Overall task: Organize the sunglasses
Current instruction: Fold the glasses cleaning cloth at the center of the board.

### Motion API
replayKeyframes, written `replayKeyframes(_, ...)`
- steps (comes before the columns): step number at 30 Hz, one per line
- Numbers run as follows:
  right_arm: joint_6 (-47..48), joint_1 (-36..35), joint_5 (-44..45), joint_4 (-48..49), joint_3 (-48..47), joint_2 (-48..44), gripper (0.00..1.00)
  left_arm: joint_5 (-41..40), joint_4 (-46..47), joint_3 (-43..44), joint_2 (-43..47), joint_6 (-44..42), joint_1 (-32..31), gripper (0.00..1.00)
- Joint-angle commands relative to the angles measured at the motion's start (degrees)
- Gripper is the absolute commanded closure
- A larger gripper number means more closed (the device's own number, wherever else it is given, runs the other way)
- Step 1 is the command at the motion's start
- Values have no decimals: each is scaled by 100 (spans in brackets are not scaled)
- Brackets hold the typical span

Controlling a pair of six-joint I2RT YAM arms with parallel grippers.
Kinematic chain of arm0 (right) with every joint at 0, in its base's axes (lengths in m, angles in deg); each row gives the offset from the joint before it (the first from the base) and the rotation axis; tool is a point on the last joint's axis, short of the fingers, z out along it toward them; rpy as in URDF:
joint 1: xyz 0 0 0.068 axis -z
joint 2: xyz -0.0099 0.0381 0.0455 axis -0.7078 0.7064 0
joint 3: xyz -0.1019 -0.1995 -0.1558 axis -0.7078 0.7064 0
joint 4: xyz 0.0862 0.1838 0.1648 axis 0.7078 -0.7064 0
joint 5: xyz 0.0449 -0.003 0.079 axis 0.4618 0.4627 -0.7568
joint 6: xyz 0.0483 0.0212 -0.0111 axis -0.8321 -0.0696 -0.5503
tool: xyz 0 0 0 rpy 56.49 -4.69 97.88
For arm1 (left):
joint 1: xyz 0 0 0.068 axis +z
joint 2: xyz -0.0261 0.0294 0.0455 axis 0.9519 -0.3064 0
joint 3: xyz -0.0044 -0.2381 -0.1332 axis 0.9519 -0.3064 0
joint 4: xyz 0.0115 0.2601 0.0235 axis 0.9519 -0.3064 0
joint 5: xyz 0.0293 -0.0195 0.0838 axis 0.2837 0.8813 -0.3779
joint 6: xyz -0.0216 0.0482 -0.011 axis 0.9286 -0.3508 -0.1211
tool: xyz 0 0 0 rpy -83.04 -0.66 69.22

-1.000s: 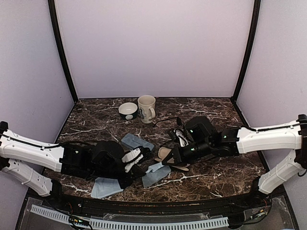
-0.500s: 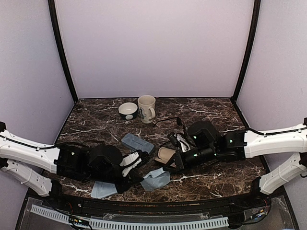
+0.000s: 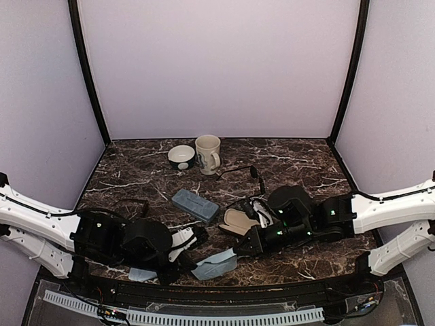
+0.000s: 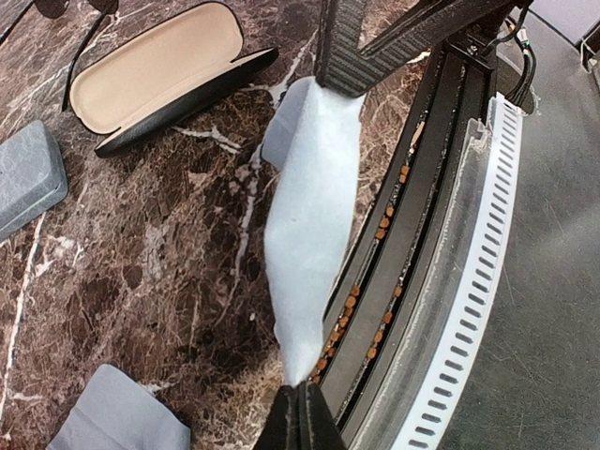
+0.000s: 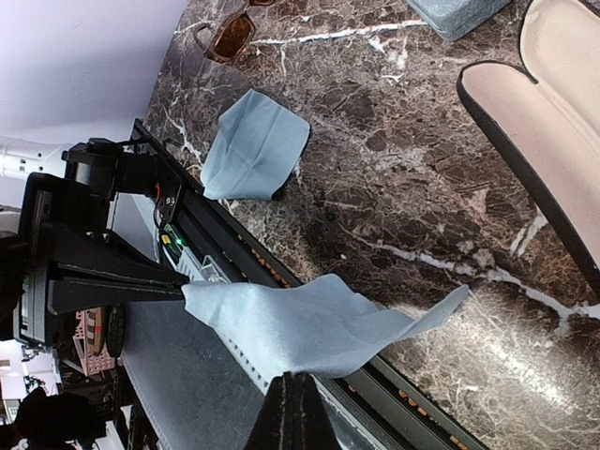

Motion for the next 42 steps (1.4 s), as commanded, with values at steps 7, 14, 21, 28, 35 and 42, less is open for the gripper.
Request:
replayKeyframes(7,-385,-68,346,613,67,442,100,-534,-380,140,-145,334,-10,100)
replayKeyframes(14,-515,20,564,863,60,700,100,-716,-367,266,-495,458,186,100)
replayKeyframes(21,-492,228,496,1069,70,923,100,-646,-198,72,-317,381,622,100)
replayKeyframes(28,-367,463,351,1185,16,1179,100,-626,-65,7,-390,124,915,100)
replayKeyframes(35,-276,651,187,1279,-78,1426,100,-553,18,74,-626,-71,1091,100)
replayKeyframes(42,-163,788,197,1113,-170,1400,100,-366,18,331,-759,-266,1133,100)
